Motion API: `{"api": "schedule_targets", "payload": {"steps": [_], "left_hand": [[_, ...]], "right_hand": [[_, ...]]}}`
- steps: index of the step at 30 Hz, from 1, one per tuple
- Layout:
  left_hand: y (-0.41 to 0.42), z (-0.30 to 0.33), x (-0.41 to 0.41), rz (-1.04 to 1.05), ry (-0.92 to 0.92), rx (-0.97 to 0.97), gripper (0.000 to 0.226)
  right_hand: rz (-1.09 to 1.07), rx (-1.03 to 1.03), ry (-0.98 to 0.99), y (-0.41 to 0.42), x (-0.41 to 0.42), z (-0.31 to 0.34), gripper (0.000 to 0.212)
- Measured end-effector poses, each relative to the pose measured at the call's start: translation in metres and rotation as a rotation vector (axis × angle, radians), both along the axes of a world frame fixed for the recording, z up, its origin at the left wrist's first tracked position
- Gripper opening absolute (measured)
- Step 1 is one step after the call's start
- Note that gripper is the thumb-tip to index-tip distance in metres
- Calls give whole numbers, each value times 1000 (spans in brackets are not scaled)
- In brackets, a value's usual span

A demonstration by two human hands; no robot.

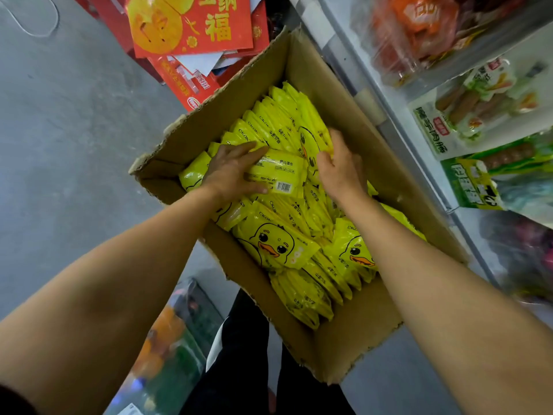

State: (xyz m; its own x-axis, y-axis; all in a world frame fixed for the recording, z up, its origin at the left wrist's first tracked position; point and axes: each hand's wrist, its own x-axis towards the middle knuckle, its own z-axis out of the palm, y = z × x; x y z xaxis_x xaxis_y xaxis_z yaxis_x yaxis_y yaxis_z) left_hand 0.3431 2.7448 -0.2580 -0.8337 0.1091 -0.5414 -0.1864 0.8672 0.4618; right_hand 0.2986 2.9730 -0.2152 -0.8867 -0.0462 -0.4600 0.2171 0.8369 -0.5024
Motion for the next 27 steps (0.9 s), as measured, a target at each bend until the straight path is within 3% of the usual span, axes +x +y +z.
{"api": "schedule_targets", "payload": {"steps": [4,9,13,16,18,22,25,27], "left_hand": [[4,-2,1,-130,-24,-146,113],[16,-6,1,-172,-10,-279,123],[24,-4,0,-212,75,-393,115],[27,9,-6,-229,75,-412,95],[29,28,-7,-101,-55,-281,83],[32,64,10,173,-326,145,62],[38,102,25,347,-464,332,64],[48,123,35,436,-513,438,61]], "right_hand": [[-217,-219,-150,29,21,-13,42],[-210,-269,-131,41,24,-20,51],[-205,-239,-98,43,25,-19,50],[-200,-199,-104,49,31,-7,55],[-211,-191,-99,55,37,6,58],[-249,-170,-120,71,51,40,83],[-282,-189,-82,82,64,74,81],[-306,-211,-45,87,76,101,66]]}}
